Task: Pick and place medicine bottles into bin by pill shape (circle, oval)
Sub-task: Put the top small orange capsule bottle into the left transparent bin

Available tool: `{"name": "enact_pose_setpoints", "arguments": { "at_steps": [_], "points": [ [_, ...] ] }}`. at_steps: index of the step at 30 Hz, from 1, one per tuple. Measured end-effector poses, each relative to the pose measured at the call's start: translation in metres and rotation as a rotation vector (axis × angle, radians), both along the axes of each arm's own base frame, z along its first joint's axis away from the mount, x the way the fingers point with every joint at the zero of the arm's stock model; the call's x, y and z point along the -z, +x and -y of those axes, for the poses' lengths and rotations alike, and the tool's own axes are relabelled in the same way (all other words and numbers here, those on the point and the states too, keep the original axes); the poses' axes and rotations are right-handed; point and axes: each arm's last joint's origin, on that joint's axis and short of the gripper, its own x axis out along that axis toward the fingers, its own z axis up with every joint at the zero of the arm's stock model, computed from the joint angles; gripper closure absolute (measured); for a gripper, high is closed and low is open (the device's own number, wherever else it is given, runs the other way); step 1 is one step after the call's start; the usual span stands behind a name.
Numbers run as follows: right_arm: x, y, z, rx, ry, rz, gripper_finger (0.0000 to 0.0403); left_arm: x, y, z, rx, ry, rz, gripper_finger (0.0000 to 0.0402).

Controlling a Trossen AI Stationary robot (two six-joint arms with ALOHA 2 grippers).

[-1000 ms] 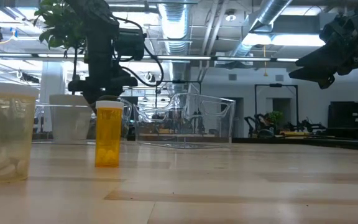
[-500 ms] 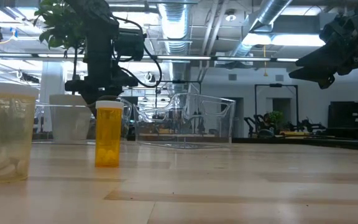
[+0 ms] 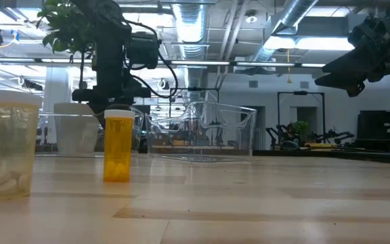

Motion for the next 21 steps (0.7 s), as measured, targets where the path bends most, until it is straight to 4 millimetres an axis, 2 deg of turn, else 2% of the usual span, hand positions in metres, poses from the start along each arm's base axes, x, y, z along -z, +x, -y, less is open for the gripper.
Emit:
{"name": "enact_pose_setpoints", "arguments": {
  "at_steps": [11, 21],
  "points": [
    [0.0001, 0.0000, 0.0000, 0.000, 0.000, -0.001, 0.0178, 0.0000, 0.0001, 0.0000, 0.024, -0.015, 0.005, 0.0280],
    [0.0001, 0.0000, 0.0000, 0.001, 0.000, -0.001, 0.0178, 0.0005, 0.0009, -0.0009, 0.032, 0.010, 0.003, 0.0190]
  ]
}}
